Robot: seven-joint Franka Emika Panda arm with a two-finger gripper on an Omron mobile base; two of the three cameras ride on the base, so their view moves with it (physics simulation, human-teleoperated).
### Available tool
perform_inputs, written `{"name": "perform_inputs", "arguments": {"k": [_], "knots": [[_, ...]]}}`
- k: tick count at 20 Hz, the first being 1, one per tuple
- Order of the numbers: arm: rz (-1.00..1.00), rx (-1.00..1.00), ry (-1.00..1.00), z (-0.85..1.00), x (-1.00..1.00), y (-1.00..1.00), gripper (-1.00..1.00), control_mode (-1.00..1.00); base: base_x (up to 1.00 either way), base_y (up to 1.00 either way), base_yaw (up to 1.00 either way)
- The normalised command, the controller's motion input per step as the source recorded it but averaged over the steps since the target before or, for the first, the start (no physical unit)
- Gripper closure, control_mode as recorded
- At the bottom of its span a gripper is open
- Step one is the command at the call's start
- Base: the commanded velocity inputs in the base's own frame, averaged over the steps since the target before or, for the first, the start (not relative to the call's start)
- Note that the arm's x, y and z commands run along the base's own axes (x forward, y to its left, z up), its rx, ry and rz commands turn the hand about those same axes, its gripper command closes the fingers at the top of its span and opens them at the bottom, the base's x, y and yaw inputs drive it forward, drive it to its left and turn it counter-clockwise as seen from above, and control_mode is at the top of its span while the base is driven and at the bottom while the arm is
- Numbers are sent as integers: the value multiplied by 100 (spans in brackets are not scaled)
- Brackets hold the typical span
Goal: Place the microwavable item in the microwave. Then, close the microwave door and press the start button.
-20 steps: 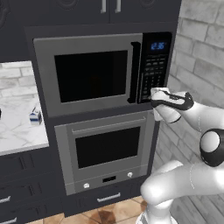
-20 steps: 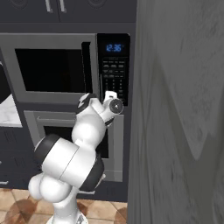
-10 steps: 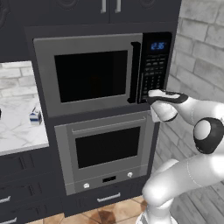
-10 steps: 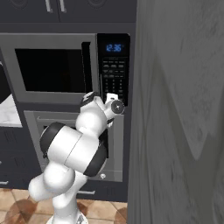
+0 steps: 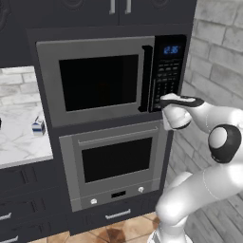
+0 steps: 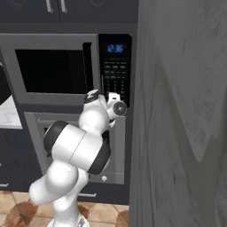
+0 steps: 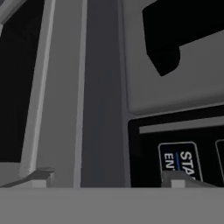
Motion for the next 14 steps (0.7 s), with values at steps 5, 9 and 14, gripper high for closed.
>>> {"name": "perform_inputs", "arguments": {"k": [5,9,14], "knots": [[0,0,-3,0,27,1,-100,-100,0,0,0],[0,0,-1,-3,40,0,-100,-100,0,0,0],[0,0,0,-19,49,0,-100,-100,0,0,0]]}}
